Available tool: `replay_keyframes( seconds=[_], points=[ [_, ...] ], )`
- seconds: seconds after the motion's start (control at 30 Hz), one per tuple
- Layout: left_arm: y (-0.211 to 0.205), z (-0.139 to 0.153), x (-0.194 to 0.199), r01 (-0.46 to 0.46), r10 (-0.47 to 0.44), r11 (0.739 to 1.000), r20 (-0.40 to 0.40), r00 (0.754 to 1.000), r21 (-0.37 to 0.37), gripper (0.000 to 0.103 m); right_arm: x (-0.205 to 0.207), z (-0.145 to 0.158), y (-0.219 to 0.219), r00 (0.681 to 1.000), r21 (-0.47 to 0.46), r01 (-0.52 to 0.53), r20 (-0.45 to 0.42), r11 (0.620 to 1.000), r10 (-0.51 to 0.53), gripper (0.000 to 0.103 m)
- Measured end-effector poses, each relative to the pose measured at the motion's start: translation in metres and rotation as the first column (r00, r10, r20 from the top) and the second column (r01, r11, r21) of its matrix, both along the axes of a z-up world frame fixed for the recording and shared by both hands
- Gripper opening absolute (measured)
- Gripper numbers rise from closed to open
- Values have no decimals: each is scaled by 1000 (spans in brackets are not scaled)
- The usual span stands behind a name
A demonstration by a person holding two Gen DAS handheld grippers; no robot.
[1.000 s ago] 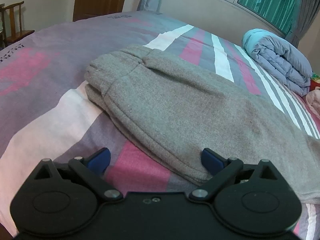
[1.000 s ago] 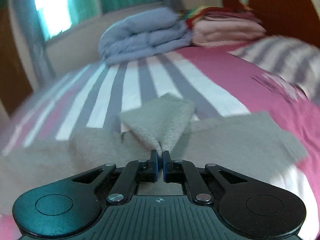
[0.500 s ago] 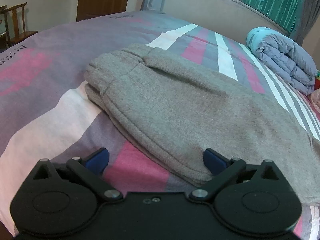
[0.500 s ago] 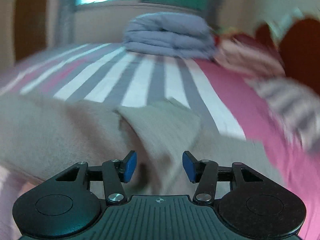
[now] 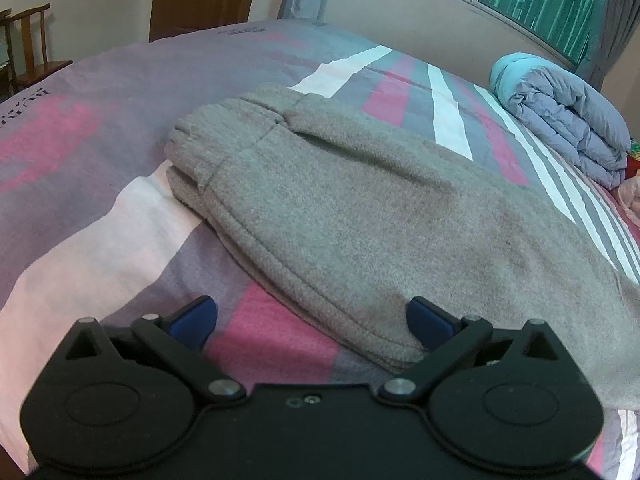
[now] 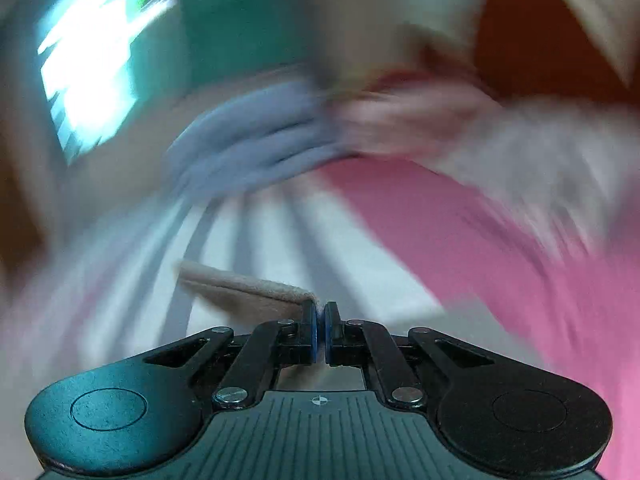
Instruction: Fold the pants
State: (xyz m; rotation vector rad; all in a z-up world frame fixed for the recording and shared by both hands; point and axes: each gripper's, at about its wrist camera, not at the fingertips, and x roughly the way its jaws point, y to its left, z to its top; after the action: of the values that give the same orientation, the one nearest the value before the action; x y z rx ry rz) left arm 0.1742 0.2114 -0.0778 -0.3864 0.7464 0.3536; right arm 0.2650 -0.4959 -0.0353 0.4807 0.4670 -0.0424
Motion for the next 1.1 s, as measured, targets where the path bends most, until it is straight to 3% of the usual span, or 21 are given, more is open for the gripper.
replay_keyframes(
  seconds=[0.07,0.13,0.2,0.47,0.77,0.8,0.93,1.03,1.1],
  points=[
    [-1,0,0,-1,1,1000,-1,1000,3,97,-13,-35,-46,992,210,113,-73,971,-99,3],
    [-1,0,0,0,0,1000,-3,1000,4,97,-15,-62,-63,984,245,135,-149,960,-100,3],
    [-1,1,0,-1,1,1000,-3,1000,3,97,-21,-80,-76,984,318,149,-144,936,-107,3],
    [-2,1,-1,-5,5,1000,1,1000,4,97,-12,-98,-104,977,499,208,-147,841,-155,3],
    [-2,0,-2,-6,6,1000,7,1000,4,97,-24,-94,-119,970,595,244,-161,765,-185,4],
    [-2,0,-3,-7,7,1000,9,1000,5,97,-27,-93,-119,969,607,246,-158,756,-188,9],
    [-3,0,-4,-8,8,1000,12,1000,6,97,-39,-87,-116,975,634,216,-95,742,-203,55],
    [-3,0,-4,-7,7,1000,13,1000,5,97,-32,-82,-112,980,624,194,-87,757,-179,58],
    [-2,0,-4,-7,7,1000,12,1000,4,97,-20,-86,-113,982,639,187,-106,746,-156,56]
  ],
)
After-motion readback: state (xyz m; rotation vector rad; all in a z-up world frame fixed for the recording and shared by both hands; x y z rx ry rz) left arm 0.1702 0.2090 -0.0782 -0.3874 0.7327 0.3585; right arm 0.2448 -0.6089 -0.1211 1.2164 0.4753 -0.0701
